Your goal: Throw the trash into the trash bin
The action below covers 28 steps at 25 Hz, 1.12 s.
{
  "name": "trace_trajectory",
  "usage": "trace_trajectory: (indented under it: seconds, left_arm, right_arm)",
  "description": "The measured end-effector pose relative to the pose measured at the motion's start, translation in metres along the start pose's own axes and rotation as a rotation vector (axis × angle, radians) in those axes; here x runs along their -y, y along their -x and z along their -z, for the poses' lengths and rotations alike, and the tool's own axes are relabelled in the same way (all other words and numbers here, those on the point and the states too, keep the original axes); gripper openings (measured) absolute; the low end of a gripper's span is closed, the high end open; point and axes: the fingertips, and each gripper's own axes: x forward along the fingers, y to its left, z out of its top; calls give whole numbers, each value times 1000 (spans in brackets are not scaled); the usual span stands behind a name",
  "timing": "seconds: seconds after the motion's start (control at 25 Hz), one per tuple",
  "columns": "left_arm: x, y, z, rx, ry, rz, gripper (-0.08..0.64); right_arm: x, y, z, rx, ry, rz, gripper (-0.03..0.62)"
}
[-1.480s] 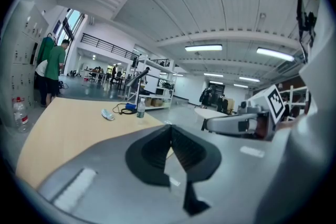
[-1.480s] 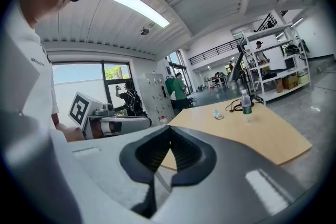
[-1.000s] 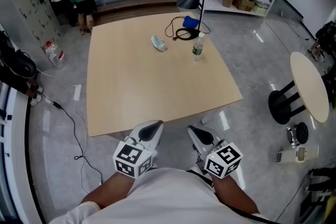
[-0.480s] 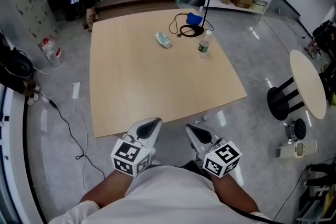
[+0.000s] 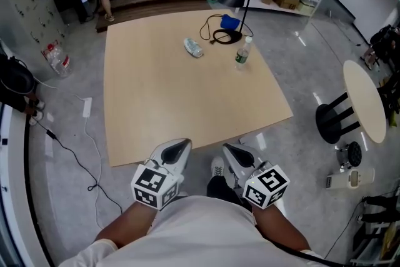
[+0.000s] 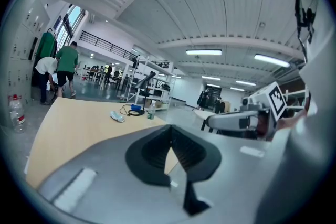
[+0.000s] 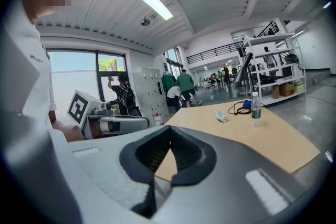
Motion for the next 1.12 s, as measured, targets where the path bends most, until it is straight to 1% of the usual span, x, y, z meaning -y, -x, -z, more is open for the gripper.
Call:
trace_trajectory:
  seconds: [0.16,0.52,0.88,1.12]
  left_arm:
    - [-5,-11,-6,3,-1,-14,6]
    - [-27,-53,-20,-9,-5,-59,6]
    - [-38,-112,-33,-33,-15,-75,6]
    - [-41,-147,-39,-63,-22,-80,6]
  right_arm:
    - [16,-9,-10,9,12,-8,2]
    - [59,-43,-29,10,26,-58,3]
    - [121,-59,-46,24,2,-56,2]
    - [161,-66,-51,28,-22,-51,2]
